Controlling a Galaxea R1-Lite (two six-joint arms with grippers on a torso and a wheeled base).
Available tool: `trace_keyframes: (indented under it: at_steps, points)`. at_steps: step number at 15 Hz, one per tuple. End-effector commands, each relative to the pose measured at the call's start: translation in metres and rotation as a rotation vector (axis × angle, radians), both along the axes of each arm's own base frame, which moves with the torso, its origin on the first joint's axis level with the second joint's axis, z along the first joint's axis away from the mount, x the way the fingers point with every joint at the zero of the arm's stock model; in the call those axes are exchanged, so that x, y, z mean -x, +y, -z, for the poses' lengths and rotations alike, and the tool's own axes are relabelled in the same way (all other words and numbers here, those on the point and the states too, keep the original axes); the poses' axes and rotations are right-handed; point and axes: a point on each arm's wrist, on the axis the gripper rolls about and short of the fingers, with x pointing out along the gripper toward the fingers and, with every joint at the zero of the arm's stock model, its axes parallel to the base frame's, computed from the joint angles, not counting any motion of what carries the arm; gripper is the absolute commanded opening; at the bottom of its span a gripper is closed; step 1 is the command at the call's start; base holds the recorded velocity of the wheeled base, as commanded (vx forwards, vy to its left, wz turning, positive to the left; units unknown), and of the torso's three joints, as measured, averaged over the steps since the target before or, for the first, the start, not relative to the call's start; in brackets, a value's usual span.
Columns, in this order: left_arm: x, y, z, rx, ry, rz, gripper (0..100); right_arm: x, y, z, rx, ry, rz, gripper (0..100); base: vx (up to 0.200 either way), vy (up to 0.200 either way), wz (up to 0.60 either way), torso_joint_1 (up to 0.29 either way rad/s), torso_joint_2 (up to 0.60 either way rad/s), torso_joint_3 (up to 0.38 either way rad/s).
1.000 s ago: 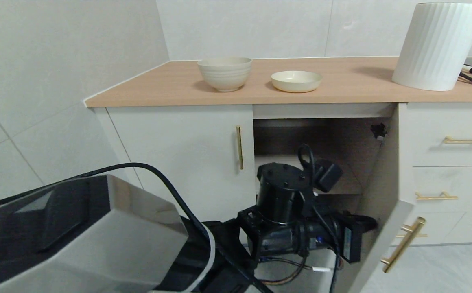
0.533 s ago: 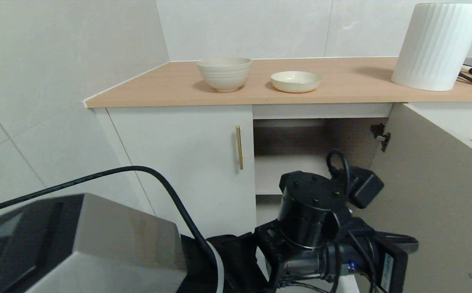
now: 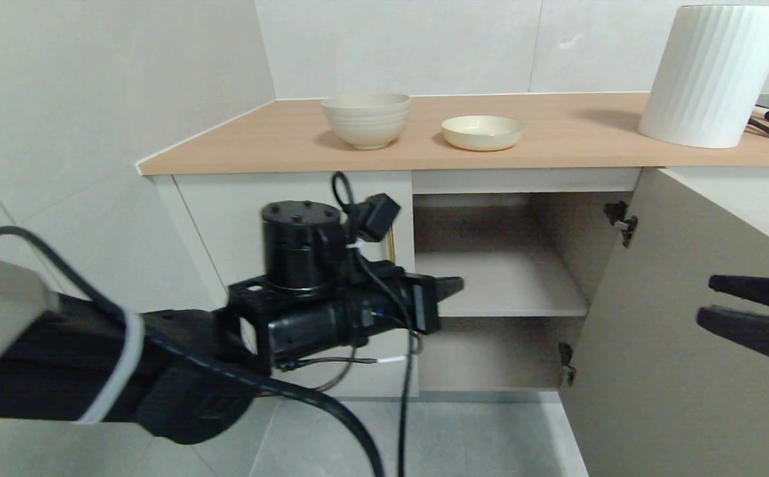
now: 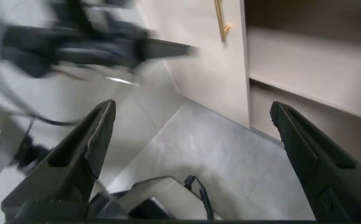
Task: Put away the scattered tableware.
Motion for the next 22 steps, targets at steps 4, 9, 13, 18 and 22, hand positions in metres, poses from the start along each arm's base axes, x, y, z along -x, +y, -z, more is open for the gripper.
trace_keyframes:
  at_steps: [4,9,13,18,22]
  points:
    - [0.091,0.152,-0.058,-0.025,-0.003,-0.321,0,-0.054,0.03,-0.012,0.025,0.05,0.006,100,0.0,0.0,0.0,0.0,0.0,0.0]
    - [0.101,0.159,-0.065,-0.039,-0.048,-0.323,100,-0.056,0.03,-0.003,0.05,0.074,0.065,100,0.0,0.0,0.0,0.0,0.0,0.0]
    - [0.094,0.157,-0.068,-0.033,-0.054,-0.332,100,-0.057,0.031,-0.002,0.054,0.081,0.065,100,0.0,0.0,0.0,0.0,0.0,0.0]
    - [0.089,0.157,-0.066,-0.052,-0.068,-0.359,100,-0.058,0.031,-0.001,0.056,0.083,0.067,100,0.0,0.0,0.0,0.0,0.0,0.0]
    - [0.089,0.157,-0.065,-0.059,-0.068,-0.354,100,-0.056,0.03,-0.003,0.052,0.077,0.067,100,0.0,0.05,0.0,-0.001,0.0,0.001]
